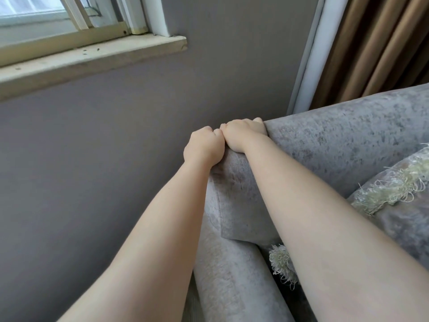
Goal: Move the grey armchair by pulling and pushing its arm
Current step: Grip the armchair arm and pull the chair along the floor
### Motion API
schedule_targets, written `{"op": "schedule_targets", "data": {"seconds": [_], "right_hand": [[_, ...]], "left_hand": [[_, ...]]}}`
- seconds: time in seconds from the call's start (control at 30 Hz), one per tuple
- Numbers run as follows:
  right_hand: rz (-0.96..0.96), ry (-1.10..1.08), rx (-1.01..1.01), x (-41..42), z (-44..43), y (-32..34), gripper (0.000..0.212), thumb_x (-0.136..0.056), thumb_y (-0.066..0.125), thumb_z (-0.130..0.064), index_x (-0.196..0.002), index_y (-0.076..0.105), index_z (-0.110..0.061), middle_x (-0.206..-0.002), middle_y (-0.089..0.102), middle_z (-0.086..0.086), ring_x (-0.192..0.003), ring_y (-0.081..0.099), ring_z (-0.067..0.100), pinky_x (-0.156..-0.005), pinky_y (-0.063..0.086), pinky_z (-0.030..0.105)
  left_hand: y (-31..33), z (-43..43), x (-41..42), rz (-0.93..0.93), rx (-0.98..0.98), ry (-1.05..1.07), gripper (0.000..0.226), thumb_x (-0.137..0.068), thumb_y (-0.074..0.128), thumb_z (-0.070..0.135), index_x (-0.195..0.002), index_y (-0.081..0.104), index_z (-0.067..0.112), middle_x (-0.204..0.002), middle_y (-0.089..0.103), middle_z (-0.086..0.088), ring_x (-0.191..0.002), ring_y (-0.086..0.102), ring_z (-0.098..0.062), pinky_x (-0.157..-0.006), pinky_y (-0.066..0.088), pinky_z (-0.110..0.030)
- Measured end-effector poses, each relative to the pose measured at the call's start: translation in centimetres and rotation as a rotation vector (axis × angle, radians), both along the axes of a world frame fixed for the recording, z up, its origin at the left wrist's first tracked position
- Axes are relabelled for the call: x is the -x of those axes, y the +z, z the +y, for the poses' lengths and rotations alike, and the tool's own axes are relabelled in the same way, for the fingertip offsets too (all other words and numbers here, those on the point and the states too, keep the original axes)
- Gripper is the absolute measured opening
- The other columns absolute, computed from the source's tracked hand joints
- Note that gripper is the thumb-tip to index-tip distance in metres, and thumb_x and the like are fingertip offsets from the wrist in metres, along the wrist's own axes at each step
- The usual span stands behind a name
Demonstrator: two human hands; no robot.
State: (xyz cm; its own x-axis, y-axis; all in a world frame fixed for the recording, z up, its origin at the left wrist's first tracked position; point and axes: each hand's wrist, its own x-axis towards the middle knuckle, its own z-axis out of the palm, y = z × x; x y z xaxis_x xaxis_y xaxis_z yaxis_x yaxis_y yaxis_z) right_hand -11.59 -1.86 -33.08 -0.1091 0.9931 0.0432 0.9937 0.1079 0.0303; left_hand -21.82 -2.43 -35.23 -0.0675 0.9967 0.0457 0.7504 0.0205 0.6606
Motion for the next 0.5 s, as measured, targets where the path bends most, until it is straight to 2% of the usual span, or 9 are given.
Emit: {"op": "schedule_targets", "data": {"seconds": [0.1,0.23,0.5], "right_hand": [[0.004,0.0,0.004,0.2,-0.7,0.3,0.029,-0.095,0.023,-0.017,-0.091,0.048,-0.031,-0.122,0.057,0.0,-0.114,0.05,0.027,-0.082,0.024,0.04],[0.007,0.001,0.001,0.7,-1.5,0.4,0.036,-0.095,0.022,-0.017,-0.105,0.055,-0.026,-0.124,0.057,0.0,-0.115,0.05,0.026,-0.086,0.026,0.04],[0.04,-0.018,-0.027,0.9,-3.1,1.2,0.039,-0.096,0.02,-0.019,-0.109,0.056,-0.024,-0.125,0.057,0.001,-0.116,0.049,0.025,-0.087,0.025,0.039]], "left_hand": [[0.3,-0.8,0.2,-0.01,-0.008,-0.01,0.028,-0.089,0.031,0.031,-0.066,0.041,0.018,-0.076,0.048,0.0,-0.079,0.048,-0.027,-0.068,0.035,-0.033],[0.6,-1.9,0.7,-0.011,-0.015,-0.008,0.028,-0.089,0.031,0.03,-0.067,0.041,0.017,-0.078,0.049,-0.001,-0.081,0.049,-0.028,-0.068,0.035,-0.034],[1.6,-3.8,1.0,-0.021,-0.042,-0.013,0.028,-0.09,0.031,0.03,-0.067,0.041,0.017,-0.088,0.053,-0.007,-0.083,0.049,-0.028,-0.074,0.04,-0.036]]}}
